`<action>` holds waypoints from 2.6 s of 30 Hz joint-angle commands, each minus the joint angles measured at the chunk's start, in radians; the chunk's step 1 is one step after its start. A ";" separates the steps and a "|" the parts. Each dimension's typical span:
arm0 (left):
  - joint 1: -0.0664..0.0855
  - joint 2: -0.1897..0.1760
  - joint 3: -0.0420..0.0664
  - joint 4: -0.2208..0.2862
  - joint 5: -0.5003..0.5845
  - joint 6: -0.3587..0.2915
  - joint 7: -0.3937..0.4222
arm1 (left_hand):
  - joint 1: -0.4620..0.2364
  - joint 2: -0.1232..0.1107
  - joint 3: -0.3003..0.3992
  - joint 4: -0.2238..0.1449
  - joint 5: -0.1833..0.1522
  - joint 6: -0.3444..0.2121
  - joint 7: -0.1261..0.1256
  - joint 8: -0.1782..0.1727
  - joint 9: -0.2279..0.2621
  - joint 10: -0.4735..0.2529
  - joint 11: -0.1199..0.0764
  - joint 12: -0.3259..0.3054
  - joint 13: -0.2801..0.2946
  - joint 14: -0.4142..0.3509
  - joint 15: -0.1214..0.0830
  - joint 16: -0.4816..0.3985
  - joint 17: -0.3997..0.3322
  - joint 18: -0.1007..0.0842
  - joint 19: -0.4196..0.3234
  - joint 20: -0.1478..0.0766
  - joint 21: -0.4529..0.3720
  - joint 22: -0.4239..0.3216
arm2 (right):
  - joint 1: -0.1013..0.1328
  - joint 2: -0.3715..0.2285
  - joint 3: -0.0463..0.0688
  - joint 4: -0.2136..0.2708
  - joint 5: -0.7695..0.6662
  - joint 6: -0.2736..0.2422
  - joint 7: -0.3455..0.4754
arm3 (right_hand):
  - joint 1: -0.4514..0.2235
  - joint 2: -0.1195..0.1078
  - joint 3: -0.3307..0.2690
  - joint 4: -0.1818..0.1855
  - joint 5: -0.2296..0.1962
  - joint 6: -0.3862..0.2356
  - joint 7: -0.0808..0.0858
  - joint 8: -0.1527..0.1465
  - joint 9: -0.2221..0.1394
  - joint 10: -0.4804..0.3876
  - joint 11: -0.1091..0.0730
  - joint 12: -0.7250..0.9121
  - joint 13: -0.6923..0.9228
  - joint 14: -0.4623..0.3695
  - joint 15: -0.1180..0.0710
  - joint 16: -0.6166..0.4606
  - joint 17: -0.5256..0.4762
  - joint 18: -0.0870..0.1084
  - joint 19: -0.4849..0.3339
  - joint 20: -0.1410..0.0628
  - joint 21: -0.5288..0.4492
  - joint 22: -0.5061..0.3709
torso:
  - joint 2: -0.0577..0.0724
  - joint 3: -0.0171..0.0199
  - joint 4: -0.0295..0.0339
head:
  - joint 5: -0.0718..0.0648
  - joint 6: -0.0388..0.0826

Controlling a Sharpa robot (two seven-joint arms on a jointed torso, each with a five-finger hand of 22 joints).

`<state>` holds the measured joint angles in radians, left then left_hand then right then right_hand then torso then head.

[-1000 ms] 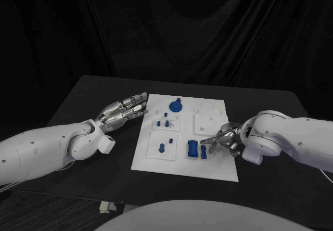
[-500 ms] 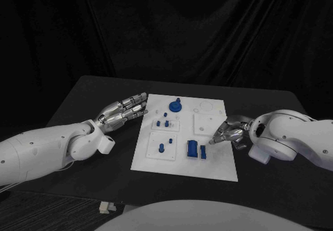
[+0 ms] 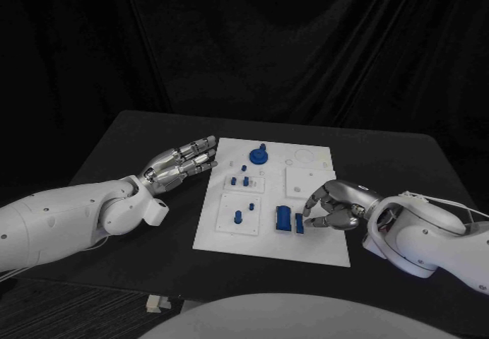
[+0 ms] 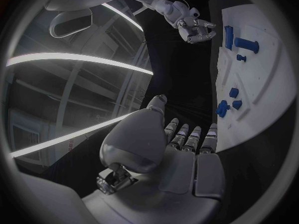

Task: Assemble the parts on the task board

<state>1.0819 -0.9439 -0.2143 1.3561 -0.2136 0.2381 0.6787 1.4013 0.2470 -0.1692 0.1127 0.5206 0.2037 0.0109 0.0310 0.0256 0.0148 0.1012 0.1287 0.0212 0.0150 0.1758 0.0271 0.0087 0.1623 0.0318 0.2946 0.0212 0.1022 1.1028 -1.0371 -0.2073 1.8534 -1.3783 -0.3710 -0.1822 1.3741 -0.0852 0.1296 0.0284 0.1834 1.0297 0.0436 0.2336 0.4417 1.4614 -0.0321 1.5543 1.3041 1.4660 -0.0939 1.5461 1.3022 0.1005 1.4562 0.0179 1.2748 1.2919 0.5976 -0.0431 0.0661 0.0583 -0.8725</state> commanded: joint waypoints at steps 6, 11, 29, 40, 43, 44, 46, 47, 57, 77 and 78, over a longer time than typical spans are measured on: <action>-0.001 -0.001 0.001 0.004 0.005 0.008 0.084 | 0.003 0.010 0.009 -0.021 0.019 0.001 0.004 0.004 0.005 -0.002 0.011 0.022 0.003 0.005 0.013 0.015 0.004 0.006 0.011 -0.002 0.004 0.009 | -0.049 0.007 0.000 -0.003 -0.217 -0.120 0.084 | 0.069 -0.028 -0.009 0.108 -0.053 0.040 0.000 0.044 -0.030 0.109 -0.002 0.016 0.267 0.105 0.002 0.025 0.269 -0.045 0.026 0.001 0.030 0.206 | 0.000 -0.0002 -0.0004 | 0.000 0.000; -0.002 -0.001 0.001 0.004 0.005 0.008 0.084 | 0.003 0.010 0.010 -0.023 0.020 0.002 0.004 0.004 0.005 -0.002 0.011 0.023 0.003 0.005 0.013 0.015 0.004 0.006 0.011 -0.002 0.004 0.009 | -0.059 0.018 0.000 -0.011 -0.226 -0.118 0.075 | 0.092 -0.028 -0.009 0.129 -0.051 0.056 -0.005 0.066 -0.024 0.109 -0.001 0.016 0.267 0.105 0.002 0.025 0.269 -0.045 0.025 0.002 0.031 0.206 | 0.000 -0.0003 -0.0020 | -0.002 0.000; -0.002 -0.002 0.001 0.005 0.005 0.011 0.083 | 0.004 0.010 0.012 -0.026 0.023 0.001 0.005 0.004 0.005 -0.002 0.012 0.023 0.003 0.005 0.014 0.015 0.004 0.006 0.011 -0.002 0.004 0.008 | -0.069 0.048 0.000 -0.048 -0.229 -0.062 0.022 | 0.148 -0.015 0.001 0.131 0.000 0.063 -0.011 0.149 0.026 0.109 -0.002 0.016 0.267 0.105 -0.001 0.025 0.269 -0.045 0.022 0.000 0.034 0.205 | 0.000 -0.0002 0.0000 | -0.003 0.000; -0.003 0.000 0.001 0.004 0.005 0.012 0.082 | 0.004 0.010 0.012 -0.026 0.023 0.001 0.005 0.004 0.005 -0.002 0.012 0.023 0.003 0.005 0.014 0.015 0.004 0.006 0.011 -0.002 0.004 0.008 | -0.074 0.064 0.000 -0.072 -0.229 -0.045 0.008 | 0.146 -0.010 -0.001 0.138 -0.040 0.047 -0.013 0.175 0.046 0.109 -0.002 0.016 0.267 0.105 -0.001 0.025 0.269 -0.042 0.016 -0.001 0.025 0.202 | 0.000 0.0002 0.0002 | -0.004 0.000; -0.003 0.001 0.001 0.004 0.005 0.012 0.082 | 0.004 0.010 0.012 -0.026 0.023 0.001 0.005 0.004 0.005 -0.002 0.012 0.023 0.003 0.005 0.014 0.015 0.004 0.006 0.011 -0.002 0.004 0.008 | -0.077 0.071 0.000 -0.078 -0.229 -0.045 0.008 | 0.145 -0.007 -0.002 0.142 -0.068 0.039 -0.014 0.188 0.056 0.109 -0.003 0.016 0.267 0.105 -0.002 0.025 0.269 -0.042 0.014 -0.001 0.021 0.201 | 0.000 0.0001 -0.0003 | -0.005 0.000; -0.003 0.001 0.001 0.004 0.005 0.013 0.082 | 0.004 0.010 0.012 -0.026 0.023 0.001 0.005 0.004 0.005 -0.002 0.012 0.023 0.003 0.005 0.014 0.015 0.004 0.006 0.011 -0.002 0.004 0.008 | -0.078 0.073 0.000 -0.079 -0.229 -0.045 0.008 | 0.145 -0.006 -0.002 0.143 -0.074 0.038 -0.014 0.190 0.058 0.109 -0.003 0.016 0.267 0.105 -0.002 0.025 0.269 -0.041 0.014 -0.001 0.021 0.201 | 0.000 0.0001 -0.0003 | -0.005 0.000; -0.003 0.002 0.001 0.004 0.005 0.013 0.081 | 0.004 0.010 0.012 -0.026 0.023 0.001 0.005 0.004 0.005 -0.002 0.012 0.023 0.003 0.005 0.014 0.015 0.004 0.006 0.011 -0.002 0.004 0.008 | -0.079 0.076 0.000 -0.081 -0.229 -0.046 0.008 | 0.146 -0.002 -0.003 0.145 -0.095 0.034 -0.015 0.199 0.063 0.109 -0.004 0.016 0.267 0.105 -0.003 0.025 0.269 -0.041 0.012 -0.002 0.019 0.201 | 0.000 -0.0001 -0.0005 | -0.005 0.000; -0.003 0.002 0.001 0.004 0.005 0.013 0.081 | 0.004 0.010 0.012 -0.026 0.023 0.001 0.005 0.004 0.005 -0.002 0.012 0.023 0.003 0.005 0.014 0.015 0.004 0.006 0.011 -0.002 0.004 0.008 | -0.080 0.078 0.000 -0.082 -0.229 -0.046 0.008 | 0.146 -0.002 -0.004 0.146 -0.103 0.032 -0.015 0.202 0.065 0.109 -0.004 0.016 0.267 0.105 -0.004 0.025 0.269 -0.041 0.012 -0.002 0.019 0.201 | 0.000 0.0000 -0.0004 | -0.005 0.000; -0.003 0.002 0.001 0.004 0.005 0.014 0.080 | 0.005 0.010 0.014 -0.029 0.025 0.001 0.006 0.004 0.005 -0.002 0.013 0.024 0.003 0.005 0.014 0.015 0.004 0.005 0.011 -0.002 0.004 0.007 | -0.082 0.088 0.001 -0.087 -0.219 -0.047 -0.002 | 0.135 0.004 -0.018 0.159 -0.135 0.028 -0.017 0.222 0.079 0.109 -0.005 0.016 0.267 0.105 -0.006 0.025 0.269 -0.040 0.008 -0.005 0.014 0.199 | 0.000 0.0000 0.0004 | -0.006 0.000; 0.004 -0.058 0.002 0.089 0.006 -0.058 0.120 | -0.021 -0.003 0.004 -0.032 0.027 0.054 0.023 0.018 0.010 0.017 0.035 0.080 0.010 0.016 0.008 0.039 0.009 0.004 0.020 -0.003 0.009 0.017 | 0.064 -0.024 0.001 -0.001 0.241 -0.335 0.287 | -0.150 -0.065 -0.158 0.269 -0.121 0.054 -0.044 0.301 0.130 0.109 -0.034 0.016 0.267 0.087 -0.024 -0.033 0.191 -0.041 0.017 -0.021 0.028 0.200 | -0.001 0.0001 -0.0003 | 0.002 0.000; 0.008 -0.062 0.002 0.097 0.006 -0.066 0.124 | -0.023 -0.003 0.002 -0.030 0.027 0.056 0.024 0.019 0.010 0.017 0.035 0.083 0.010 0.016 0.006 0.040 0.009 0.004 0.020 -0.003 0.009 0.016 | 0.088 -0.025 0.001 -0.007 0.319 -0.363 0.333 | -0.157 -0.062 -0.152 0.270 -0.121 0.047 -0.044 0.298 0.128 0.109 -0.034 0.016 0.267 0.080 -0.024 -0.054 0.166 -0.035 0.005 -0.021 -0.003 0.191 | -0.002 0.0005 -0.0001 | 0.000 0.000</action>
<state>1.0824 -1.0038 -0.2143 1.4420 -0.2136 0.2127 0.6786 1.4030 0.2488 -0.1432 0.0867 0.5325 0.2456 0.0311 0.0368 0.0262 0.0304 0.1308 0.1988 0.0223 0.0221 0.1825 0.0503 0.0089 0.1622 0.0351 0.2913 0.0214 0.1083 1.1748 -1.0610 -0.2063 1.8487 -1.3327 -0.5831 -0.0089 1.2350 -0.1535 -0.0262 0.3018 0.0641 1.0888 0.0010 0.5220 0.5576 1.4684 -0.0607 1.5543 1.3041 1.4641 -0.1135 1.5091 1.3022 0.1007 1.4577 0.0015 1.2930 1.2919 0.5970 -0.0431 0.0662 0.0627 -0.8725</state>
